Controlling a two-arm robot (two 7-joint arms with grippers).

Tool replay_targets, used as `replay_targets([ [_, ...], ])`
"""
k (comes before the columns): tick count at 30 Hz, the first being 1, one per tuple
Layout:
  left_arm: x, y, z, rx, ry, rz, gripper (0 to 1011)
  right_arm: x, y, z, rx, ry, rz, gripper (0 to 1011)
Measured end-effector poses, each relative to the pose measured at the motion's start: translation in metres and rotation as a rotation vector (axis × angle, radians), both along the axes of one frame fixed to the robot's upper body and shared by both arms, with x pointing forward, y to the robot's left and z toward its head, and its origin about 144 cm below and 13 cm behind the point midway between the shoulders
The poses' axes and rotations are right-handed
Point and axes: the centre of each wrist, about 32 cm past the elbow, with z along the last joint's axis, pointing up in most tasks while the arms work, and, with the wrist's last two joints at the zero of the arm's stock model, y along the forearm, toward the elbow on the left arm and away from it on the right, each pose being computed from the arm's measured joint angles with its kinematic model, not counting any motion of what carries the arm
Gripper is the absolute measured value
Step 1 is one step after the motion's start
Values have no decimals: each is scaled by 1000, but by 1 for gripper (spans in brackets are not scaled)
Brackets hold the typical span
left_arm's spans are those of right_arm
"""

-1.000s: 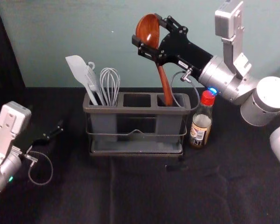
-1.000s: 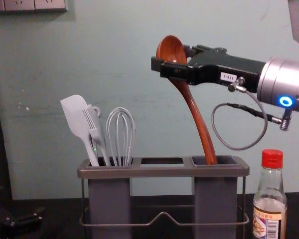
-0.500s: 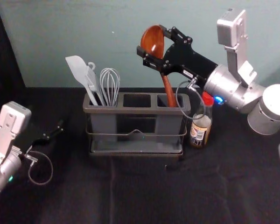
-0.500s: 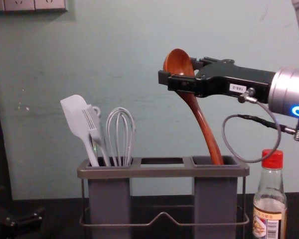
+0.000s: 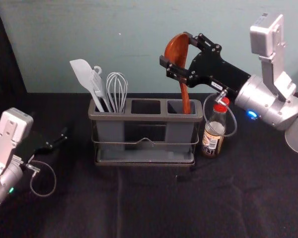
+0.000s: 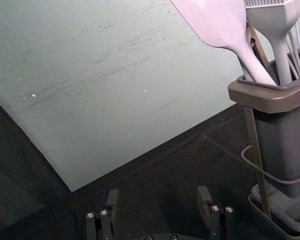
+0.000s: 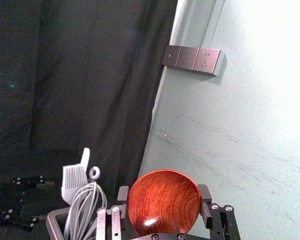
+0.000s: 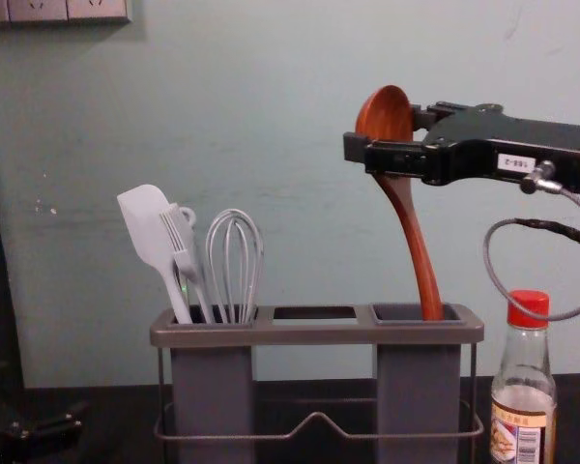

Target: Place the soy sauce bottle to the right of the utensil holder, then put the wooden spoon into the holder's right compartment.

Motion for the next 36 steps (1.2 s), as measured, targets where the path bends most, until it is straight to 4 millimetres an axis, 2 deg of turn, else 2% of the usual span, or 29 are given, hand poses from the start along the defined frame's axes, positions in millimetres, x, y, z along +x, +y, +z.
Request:
replay_targets([
  [21, 0, 0, 0, 0, 0, 0, 1011, -30, -14, -3, -14, -9, -27, 837],
  [36, 0, 0, 0, 0, 0, 0, 1011, -24, -11, -28, -4, 49, -41, 837],
])
